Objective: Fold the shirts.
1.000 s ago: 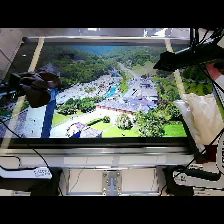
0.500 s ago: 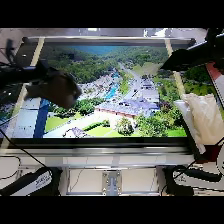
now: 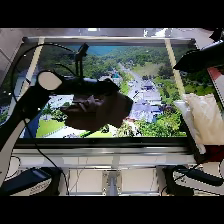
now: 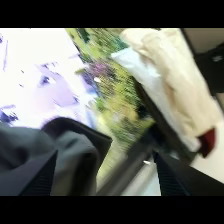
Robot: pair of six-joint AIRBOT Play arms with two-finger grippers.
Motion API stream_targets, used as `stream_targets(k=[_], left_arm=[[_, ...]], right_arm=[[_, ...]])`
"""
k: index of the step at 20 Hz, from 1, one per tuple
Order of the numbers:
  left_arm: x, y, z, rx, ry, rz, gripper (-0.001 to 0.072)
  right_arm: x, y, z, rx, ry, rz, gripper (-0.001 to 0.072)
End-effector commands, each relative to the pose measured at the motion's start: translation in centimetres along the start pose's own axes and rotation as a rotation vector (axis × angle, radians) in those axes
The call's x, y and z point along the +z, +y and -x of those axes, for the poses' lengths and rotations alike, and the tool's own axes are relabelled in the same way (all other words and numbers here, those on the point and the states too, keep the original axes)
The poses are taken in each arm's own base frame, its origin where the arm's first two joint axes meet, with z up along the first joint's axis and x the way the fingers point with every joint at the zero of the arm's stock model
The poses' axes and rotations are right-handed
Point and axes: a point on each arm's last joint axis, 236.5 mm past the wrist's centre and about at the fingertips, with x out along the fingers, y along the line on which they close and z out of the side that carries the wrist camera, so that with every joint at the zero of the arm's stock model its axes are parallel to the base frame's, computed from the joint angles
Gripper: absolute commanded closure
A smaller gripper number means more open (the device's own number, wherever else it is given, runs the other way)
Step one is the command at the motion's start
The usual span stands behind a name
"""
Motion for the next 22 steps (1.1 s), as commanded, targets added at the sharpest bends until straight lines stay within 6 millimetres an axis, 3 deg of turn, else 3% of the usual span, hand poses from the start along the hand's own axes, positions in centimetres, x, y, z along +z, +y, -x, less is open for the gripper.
stream_targets(k=[1,2,3,5,7,9,12,14,16,18,22], left_arm=[[1.8,5.8,0.3,0.240,-0.050,-0.212,-0.0002],[1.7,9.5,1.8,0.343,-0.024,-0.176,-0.0002],[1.2,13.0,3.6,0.435,0.008,-0.106,-0.0002],[-0.9,19.5,7.5,0.598,0.080,0.078,-0.0002],[-3.4,24.2,10.5,0.689,0.128,0.196,-0.0001],[-6.2,27.7,12.2,0.740,0.164,0.292,0.0002],[-11.6,30.9,12.7,0.742,0.341,0.262,0.0003],[-13.6,31.9,12.2,0.728,0.418,0.265,0.0003],[-14.1,33.4,11.5,0.736,0.419,0.279,0.0003],[-14.0,35.0,10.9,0.751,0.389,0.286,0.0003],[-14.1,36.9,10.4,0.768,0.364,0.292,0.0004]], right_arm=[[-0.6,-4.5,0.6,-0.171,0.014,-0.048,0.0487],[-0.9,-5.8,0.6,-0.194,0.015,-0.074,0.0411],[-1.6,-6.9,0.2,-0.204,0.035,-0.106,0.0381],[-4.0,-8.7,-1.8,-0.196,0.120,-0.189,0.0380],[-6.4,-8.0,-5.2,-0.112,0.217,-0.227,0.0380],[-8.1,-5.4,-9.5,0.044,0.275,-0.259,0.0380],[-10.1,-2.9,-15.7,0.138,0.302,-0.293,0.0357],[-12.3,-1.8,-18.7,0.152,0.350,-0.296,0.0357],[-14.3,-0.7,-20.8,0.163,0.406,-0.286,0.0352],[-16.0,0.2,-22.2,0.174,0.451,-0.281,0.0178],[-17.4,0.2,-24.1,0.147,0.473,-0.265,0.0176]])
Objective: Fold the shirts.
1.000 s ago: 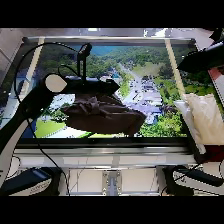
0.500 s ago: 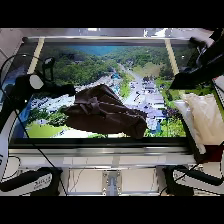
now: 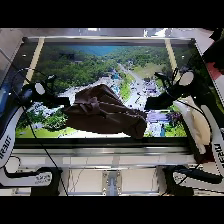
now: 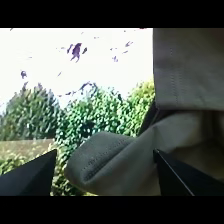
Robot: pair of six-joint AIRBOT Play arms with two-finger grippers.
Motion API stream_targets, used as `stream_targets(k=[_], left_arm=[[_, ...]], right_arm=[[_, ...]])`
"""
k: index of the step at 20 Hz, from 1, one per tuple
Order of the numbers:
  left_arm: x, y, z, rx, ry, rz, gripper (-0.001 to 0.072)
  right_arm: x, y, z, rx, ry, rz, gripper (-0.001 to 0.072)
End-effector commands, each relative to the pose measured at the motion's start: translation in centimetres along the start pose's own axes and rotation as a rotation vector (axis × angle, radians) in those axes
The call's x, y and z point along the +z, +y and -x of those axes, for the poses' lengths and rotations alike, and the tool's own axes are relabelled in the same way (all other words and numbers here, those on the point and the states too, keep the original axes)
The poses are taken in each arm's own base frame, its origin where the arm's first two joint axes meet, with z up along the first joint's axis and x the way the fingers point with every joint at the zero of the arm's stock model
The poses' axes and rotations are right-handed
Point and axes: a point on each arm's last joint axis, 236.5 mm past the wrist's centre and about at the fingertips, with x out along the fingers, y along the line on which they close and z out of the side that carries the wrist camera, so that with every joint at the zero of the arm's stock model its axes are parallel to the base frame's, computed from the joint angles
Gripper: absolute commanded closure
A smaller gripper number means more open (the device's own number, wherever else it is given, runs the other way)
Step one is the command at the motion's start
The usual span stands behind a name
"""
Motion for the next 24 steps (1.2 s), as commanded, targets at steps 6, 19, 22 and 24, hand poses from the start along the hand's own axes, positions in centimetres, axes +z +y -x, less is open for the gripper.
stream_targets(k=[6,19,22,24], left_arm=[[-0.5,0.9,-2.8,0.001,0.033,0.013,0.0031],[-0.1,-3.0,-2.6,-0.165,0.022,0.042,0.0508],[-0.3,-3.1,-2.5,-0.168,0.028,0.041,0.0696],[-0.5,-3.3,-1.9,-0.175,0.045,0.033,0.0695]], right_arm=[[-0.5,0.0,-3.8,0.012,-0.004,-0.025,0.0178],[-1.9,1.4,-10.6,-0.061,0.085,0.093,0.0686],[-1.2,1.4,-9.9,-0.069,0.069,0.105,0.0699],[-0.2,1.5,-8.5,-0.093,0.049,0.135,0.0700]])
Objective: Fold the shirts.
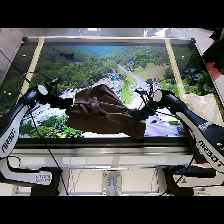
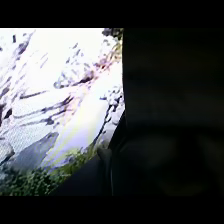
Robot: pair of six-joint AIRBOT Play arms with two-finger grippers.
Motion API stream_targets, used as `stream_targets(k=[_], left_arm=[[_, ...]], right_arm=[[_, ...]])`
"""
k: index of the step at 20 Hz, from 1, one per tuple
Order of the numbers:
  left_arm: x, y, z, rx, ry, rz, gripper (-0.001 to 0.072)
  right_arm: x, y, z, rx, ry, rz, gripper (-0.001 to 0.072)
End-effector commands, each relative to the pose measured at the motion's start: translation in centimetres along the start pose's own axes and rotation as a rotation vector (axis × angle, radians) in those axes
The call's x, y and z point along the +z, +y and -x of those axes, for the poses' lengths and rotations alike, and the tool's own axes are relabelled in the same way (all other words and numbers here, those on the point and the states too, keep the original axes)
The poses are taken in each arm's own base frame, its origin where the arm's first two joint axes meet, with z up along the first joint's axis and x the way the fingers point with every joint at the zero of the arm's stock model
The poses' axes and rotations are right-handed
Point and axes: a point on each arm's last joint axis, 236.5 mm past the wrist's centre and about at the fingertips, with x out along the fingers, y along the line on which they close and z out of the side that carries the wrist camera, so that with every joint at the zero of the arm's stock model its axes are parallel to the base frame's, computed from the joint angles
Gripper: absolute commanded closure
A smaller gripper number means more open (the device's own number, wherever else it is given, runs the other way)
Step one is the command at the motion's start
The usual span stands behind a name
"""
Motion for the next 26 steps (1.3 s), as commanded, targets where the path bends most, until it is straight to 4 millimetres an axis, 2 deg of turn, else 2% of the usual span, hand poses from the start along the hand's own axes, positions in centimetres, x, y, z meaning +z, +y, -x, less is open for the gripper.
stream_targets(k=[1,4,6,9,11,14,16,17,18,19,20,21,23,26], left_arm=[[-0.1,-0.6,1.4,-0.020,0.015,-0.007,0.0696],[1.6,-1.1,6.7,-0.029,-0.053,-0.024,0.0695],[3.0,-1.7,12.5,-0.021,-0.160,-0.046,0.0695],[3.9,-2.8,23.4,0.027,-0.420,-0.086,0.0696],[2.9,-3.7,31.2,0.081,-0.625,-0.109,0.0695],[-0.5,-5.5,42.6,0.192,-0.977,-0.136,0.0697],[-2.9,-7.2,49.4,0.265,-1.220,-0.158,0.0698],[-4.1,-8.0,51.7,0.287,-1.306,-0.170,0.0698],[-5.0,-8.7,52.6,0.290,-1.339,-0.181,0.0699],[-5.3,-9.1,52.2,0.273,-1.322,-0.183,0.0699],[-5.2,-9.1,50.7,0.243,-1.264,-0.180,0.0699],[-4.8,-8.8,48.4,0.210,-1.172,-0.169,0.0698],[-4.1,-7.2,42.5,0.148,-0.930,-0.130,0.0698],[-5.0,-4.7,31.2,-0.006,-0.470,-0.031,0.0697]], right_arm=[[1.0,-0.3,2.3,-0.047,-0.017,0.047,0.0700],[1.7,-0.9,8.5,-0.152,-0.047,0.122,0.0700],[1.5,-0.8,14.0,-0.222,-0.091,0.157,0.0700],[-0.4,0.9,23.2,-0.283,-0.223,0.195,0.0700],[-2.4,3.0,30.0,-0.300,-0.393,0.224,0.0700],[-5.8,6.1,39.6,-0.321,-0.697,0.270,0.0700],[-8.5,7.7,44.7,-0.330,-0.864,0.294,0.0701],[-9.6,8.3,46.7,-0.334,-0.928,0.303,0.0701],[-10.2,8.8,48.1,-0.335,-0.973,0.310,0.0700],[-10.5,9.2,49.1,-0.334,-1.009,0.316,0.0700],[-10.2,9.5,49.6,-0.330,-1.034,0.322,0.0701],[-9.5,9.4,49.4,-0.331,-1.028,0.322,0.0701],[-7.1,8.7,47.5,-0.331,-0.947,0.317,0.0702],[-0.8,6.9,41.9,-0.318,-0.756,0.292,0.0701]])
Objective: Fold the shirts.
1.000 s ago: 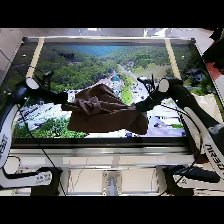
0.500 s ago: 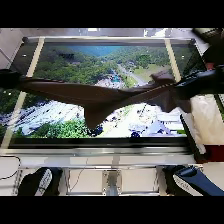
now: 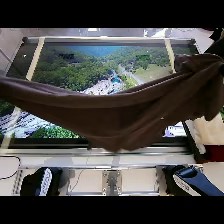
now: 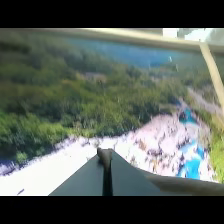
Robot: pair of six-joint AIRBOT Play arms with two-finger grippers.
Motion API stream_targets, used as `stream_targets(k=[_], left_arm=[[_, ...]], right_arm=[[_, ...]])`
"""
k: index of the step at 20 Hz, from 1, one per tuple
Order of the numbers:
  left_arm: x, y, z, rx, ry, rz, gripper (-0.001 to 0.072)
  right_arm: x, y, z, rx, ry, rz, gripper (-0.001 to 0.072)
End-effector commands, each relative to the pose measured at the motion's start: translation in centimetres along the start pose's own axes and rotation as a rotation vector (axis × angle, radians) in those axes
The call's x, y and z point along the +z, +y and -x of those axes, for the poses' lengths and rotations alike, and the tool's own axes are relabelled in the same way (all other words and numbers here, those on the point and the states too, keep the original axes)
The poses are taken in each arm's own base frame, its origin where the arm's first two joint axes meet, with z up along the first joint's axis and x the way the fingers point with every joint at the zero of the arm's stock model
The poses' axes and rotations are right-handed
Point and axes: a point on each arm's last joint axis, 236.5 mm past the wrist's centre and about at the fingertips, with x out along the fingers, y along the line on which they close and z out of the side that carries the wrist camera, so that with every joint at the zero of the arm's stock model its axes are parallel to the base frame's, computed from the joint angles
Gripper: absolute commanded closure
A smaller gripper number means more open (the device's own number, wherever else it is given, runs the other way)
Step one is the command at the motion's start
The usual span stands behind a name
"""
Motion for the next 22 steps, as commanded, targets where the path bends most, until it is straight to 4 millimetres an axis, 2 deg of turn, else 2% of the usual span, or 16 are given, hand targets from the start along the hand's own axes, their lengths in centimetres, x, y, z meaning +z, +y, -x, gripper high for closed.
stream_targets(k=[1,4,5,7,9,11,12,13,14,15,16,17,18,19,22], left_arm=[[-10.7,0.2,-5.8,-0.134,0.482,0.138,0.0697],[-21.1,1.7,-10.7,-0.186,0.789,0.247,0.0697],[-24.7,2.1,-11.8,-0.198,0.876,0.289,0.0697],[-30.7,2.5,-13.3,-0.198,0.995,0.360,0.0697],[-34.3,3.1,-14.6,-0.171,1.052,0.417,0.0696],[-35.6,4.0,-16.2,-0.141,1.048,0.444,0.0696],[-35.7,4.5,-17.3,-0.121,1.017,0.456,0.0696],[-35.3,5.0,-18.3,-0.100,0.975,0.465,0.0695],[-34.6,5.4,-19.2,-0.084,0.928,0.471,0.0672],[-33.6,6.1,-20.0,-0.067,0.881,0.464,0.0540],[-32.2,6.8,-20.6,-0.054,0.837,0.453,0.0361],[-30.2,7.6,-21.1,-0.045,0.788,0.441,0.0251],[-28.0,8.4,-21.3,-0.037,0.738,0.430,0.0219],[-25.6,9.3,-21.2,-0.024,0.680,0.419,0.0219],[-18.4,12.0,-19.1,0.039,0.485,0.384,0.0219]], right_arm=[[-0.6,-0.2,-8.6,0.034,0.164,-0.003,0.0702],[-2.8,-0.1,-21.7,0.074,0.331,-0.020,0.0701],[-3.8,0.3,-26.5,0.096,0.362,-0.034,0.0701],[-5.9,1.8,-35.5,0.150,0.375,-0.112,0.0701],[-7.9,3.3,-42.9,0.185,0.359,-0.260,0.0700],[-9.1,4.4,-47.5,0.205,0.328,-0.404,0.0699],[-9.2,4.8,-48.6,0.220,0.306,-0.438,0.0671],[-9.0,5.0,-49.2,0.229,0.289,-0.458,0.0501],[-8.7,5.0,-49.2,0.232,0.284,-0.458,0.0275],[-8.4,4.7,-48.6,0.232,0.293,-0.447,0.0224],[-8.0,4.0,-47.5,0.221,0.308,-0.423,0.0225],[-7.7,2.9,-46.2,0.197,0.329,-0.392,0.0225],[-7.4,1.2,-44.5,0.164,0.349,-0.359,0.0225],[-7.3,-0.8,-42.1,0.120,0.375,-0.333,0.0225],[-8.3,-6.5,-33.6,0.012,0.475,-0.259,0.0227]])
